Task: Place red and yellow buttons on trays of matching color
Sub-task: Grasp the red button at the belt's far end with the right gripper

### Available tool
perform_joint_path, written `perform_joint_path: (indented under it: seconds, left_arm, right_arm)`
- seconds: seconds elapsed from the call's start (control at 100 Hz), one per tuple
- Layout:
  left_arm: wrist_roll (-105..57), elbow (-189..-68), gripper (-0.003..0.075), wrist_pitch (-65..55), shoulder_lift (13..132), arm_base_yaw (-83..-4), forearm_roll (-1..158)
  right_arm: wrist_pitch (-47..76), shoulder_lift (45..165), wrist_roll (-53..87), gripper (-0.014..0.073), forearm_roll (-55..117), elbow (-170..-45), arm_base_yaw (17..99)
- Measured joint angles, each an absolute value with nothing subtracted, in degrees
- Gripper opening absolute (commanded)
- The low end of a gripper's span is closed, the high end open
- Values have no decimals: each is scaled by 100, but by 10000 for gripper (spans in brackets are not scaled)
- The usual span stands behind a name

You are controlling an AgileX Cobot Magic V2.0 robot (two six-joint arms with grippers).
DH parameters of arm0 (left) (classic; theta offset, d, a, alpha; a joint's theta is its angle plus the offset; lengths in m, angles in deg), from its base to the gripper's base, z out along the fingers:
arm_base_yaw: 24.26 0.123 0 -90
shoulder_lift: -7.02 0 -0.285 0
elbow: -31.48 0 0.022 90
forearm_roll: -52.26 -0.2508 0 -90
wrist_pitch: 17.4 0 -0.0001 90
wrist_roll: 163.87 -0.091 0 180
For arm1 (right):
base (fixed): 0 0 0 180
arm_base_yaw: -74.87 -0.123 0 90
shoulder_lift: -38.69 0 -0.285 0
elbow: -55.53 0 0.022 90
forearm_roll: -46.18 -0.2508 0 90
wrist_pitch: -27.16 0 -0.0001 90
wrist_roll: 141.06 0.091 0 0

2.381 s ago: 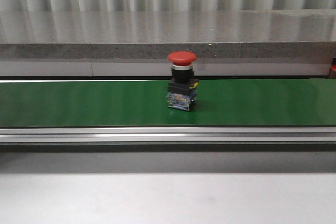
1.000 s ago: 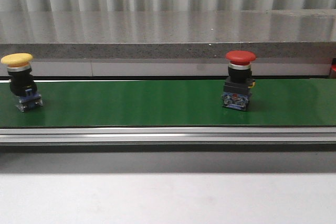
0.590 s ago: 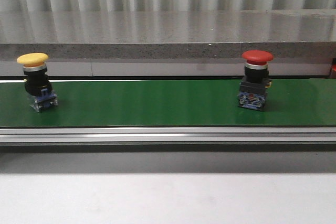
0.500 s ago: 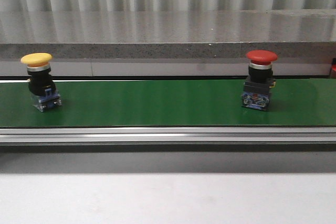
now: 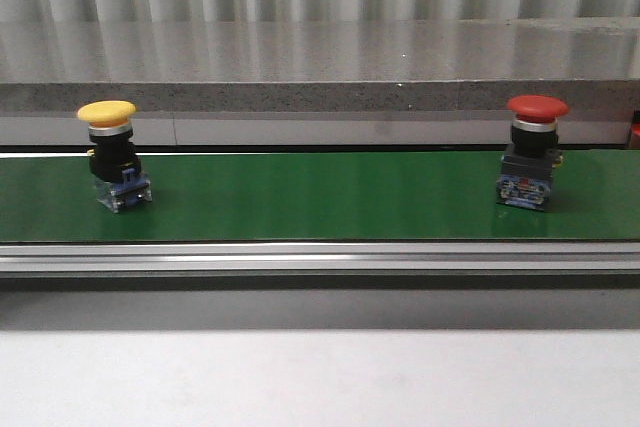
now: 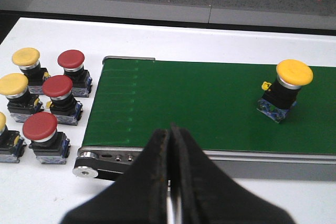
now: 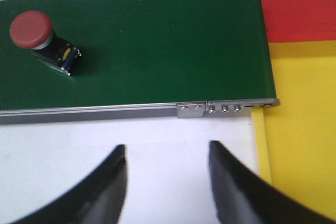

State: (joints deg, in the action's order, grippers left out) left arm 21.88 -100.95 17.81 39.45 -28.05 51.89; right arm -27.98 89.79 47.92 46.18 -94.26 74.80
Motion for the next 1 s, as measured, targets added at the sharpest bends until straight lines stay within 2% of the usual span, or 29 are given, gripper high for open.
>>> perform_joint_path:
  seconds: [0.04,0.34,1.0]
  left_arm:
    - [2188,-10095,-20,1781,3945,-2805,5189]
    - [2188,-10095,-20,1781,3945,-2805,5189]
    - [2188,-10095,-20,1781,3945,-2805,5189]
  right_arm:
    - [-2798,8979,4792,669,4618,-9426,7480]
    - [-2715,9301,4182,646,4157,-9565,7301]
    - [-1658,12247,3605,646,3969,-10378,6834]
